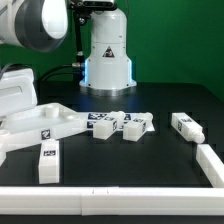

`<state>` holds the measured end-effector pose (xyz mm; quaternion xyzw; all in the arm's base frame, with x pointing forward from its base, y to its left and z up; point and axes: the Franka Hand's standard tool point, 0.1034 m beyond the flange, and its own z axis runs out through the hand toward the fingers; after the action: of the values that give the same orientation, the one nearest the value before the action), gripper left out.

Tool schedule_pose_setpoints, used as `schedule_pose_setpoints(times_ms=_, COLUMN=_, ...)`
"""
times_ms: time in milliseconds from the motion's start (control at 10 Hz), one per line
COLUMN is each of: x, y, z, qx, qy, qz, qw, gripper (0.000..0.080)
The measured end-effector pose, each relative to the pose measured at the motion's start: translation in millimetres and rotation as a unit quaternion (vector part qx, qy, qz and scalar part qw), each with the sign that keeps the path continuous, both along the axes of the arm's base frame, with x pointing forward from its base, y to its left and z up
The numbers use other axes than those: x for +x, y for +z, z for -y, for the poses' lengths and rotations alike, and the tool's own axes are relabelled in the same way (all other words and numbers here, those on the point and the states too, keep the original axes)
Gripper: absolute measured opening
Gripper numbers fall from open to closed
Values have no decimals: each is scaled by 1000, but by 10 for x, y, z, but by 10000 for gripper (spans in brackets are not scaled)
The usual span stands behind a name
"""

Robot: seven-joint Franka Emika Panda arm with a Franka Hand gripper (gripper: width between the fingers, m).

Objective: Assemble desk

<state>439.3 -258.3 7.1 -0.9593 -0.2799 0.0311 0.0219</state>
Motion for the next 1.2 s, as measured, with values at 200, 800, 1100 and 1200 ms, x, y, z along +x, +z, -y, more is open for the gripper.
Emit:
schedule_pose_setpoints(times_ms=200, x=-9, y=6, z=2, qx=1, qy=2, qz=-1, qw=1000, gripper=53)
schedule_pose_setpoints(times_ms=800, x=485, y=723, z=-689, qx=3, qy=-95, qz=-18, qw=995, gripper=54)
schedule_pose_setpoints(times_ms=1100, x=1019, y=683, z=-1471, qx=-22, qy=-161, qz=-15, qw=987, gripper=54)
schedule_pose_setpoints(times_ms=1200, x=1067, y=638, z=-1525, qx=-24, qy=-159, qz=-16, qw=987, gripper=54)
